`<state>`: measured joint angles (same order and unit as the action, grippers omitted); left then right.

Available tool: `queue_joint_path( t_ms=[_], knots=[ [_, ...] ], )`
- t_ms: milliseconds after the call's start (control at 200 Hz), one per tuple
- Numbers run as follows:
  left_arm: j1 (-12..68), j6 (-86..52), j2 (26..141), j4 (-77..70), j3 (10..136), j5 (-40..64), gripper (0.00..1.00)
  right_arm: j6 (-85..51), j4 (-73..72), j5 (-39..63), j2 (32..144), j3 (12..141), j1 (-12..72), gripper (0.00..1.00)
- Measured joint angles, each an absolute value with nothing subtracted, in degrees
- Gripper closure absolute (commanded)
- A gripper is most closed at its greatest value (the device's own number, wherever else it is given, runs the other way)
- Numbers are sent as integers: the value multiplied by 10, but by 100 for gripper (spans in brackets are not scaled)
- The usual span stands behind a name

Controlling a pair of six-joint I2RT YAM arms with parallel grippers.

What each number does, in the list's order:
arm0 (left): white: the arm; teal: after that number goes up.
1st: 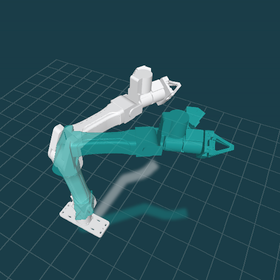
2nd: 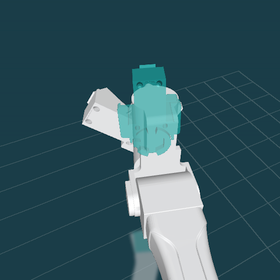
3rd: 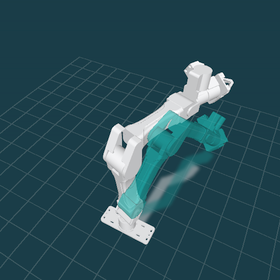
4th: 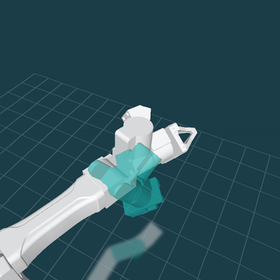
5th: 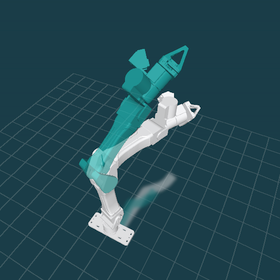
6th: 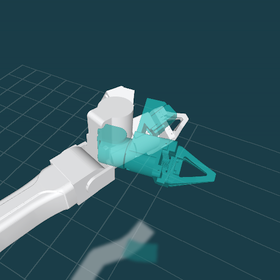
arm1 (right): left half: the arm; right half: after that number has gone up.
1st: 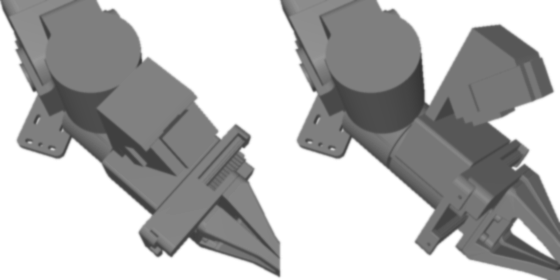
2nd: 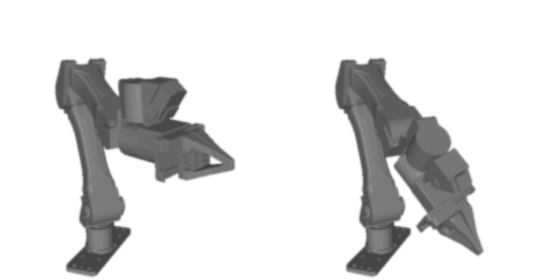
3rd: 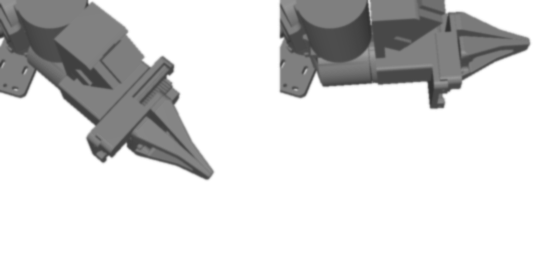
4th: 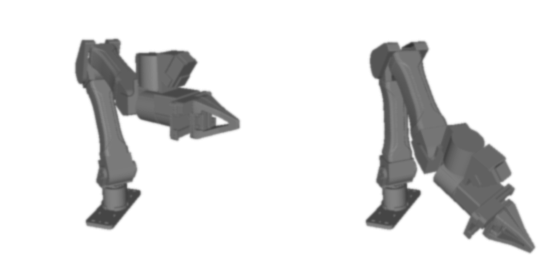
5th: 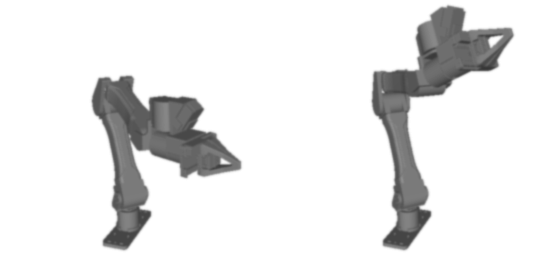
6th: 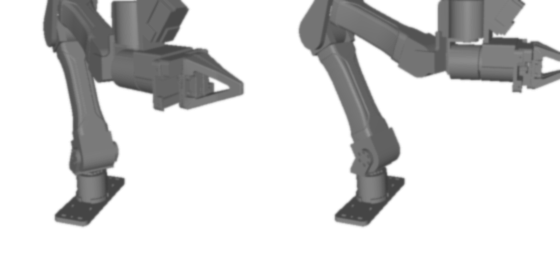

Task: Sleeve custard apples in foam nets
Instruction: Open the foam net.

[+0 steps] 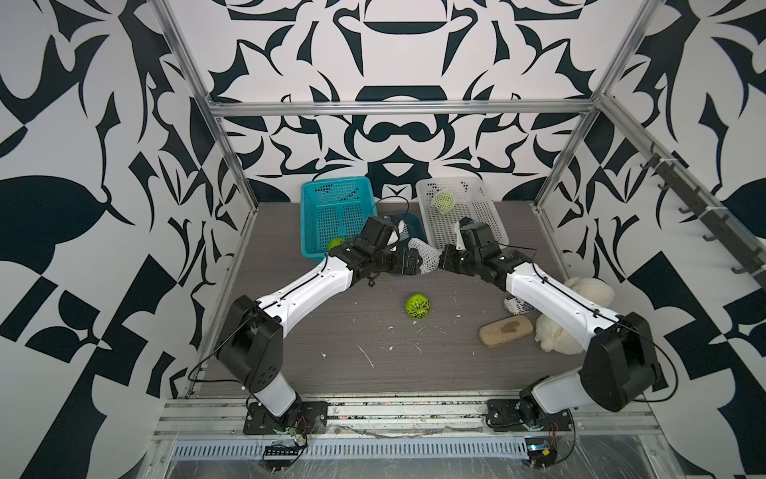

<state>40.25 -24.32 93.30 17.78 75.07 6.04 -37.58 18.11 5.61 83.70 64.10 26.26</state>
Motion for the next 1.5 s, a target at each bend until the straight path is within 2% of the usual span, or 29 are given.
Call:
queue_joint_path(
  t_ms=[450,745,835,880,1040,1125,1235,1360,1500],
  knots=[
    [495,-153,936,164,748,-70,5,-411,182,66,856,643,261,100],
    [496,-93,983,157,759,-109,10,-423,182,90,856,646,261,100],
    [496,-79,990,154,760,-124,14,-425,182,97,855,646,261,100],
    [496,-71,994,152,760,-134,23,-426,182,102,855,646,260,100],
    [496,-60,1012,138,776,-179,40,-431,181,112,855,646,260,100],
    [496,-67,1016,127,779,-189,59,-433,180,117,855,646,260,100],
    [496,-69,1018,117,781,-198,76,-434,177,123,855,646,260,100],
    [496,-76,1029,117,801,-204,86,-434,173,132,855,646,260,100],
    [496,-87,1032,119,805,-199,90,-436,159,143,855,644,260,55]
  ],
)
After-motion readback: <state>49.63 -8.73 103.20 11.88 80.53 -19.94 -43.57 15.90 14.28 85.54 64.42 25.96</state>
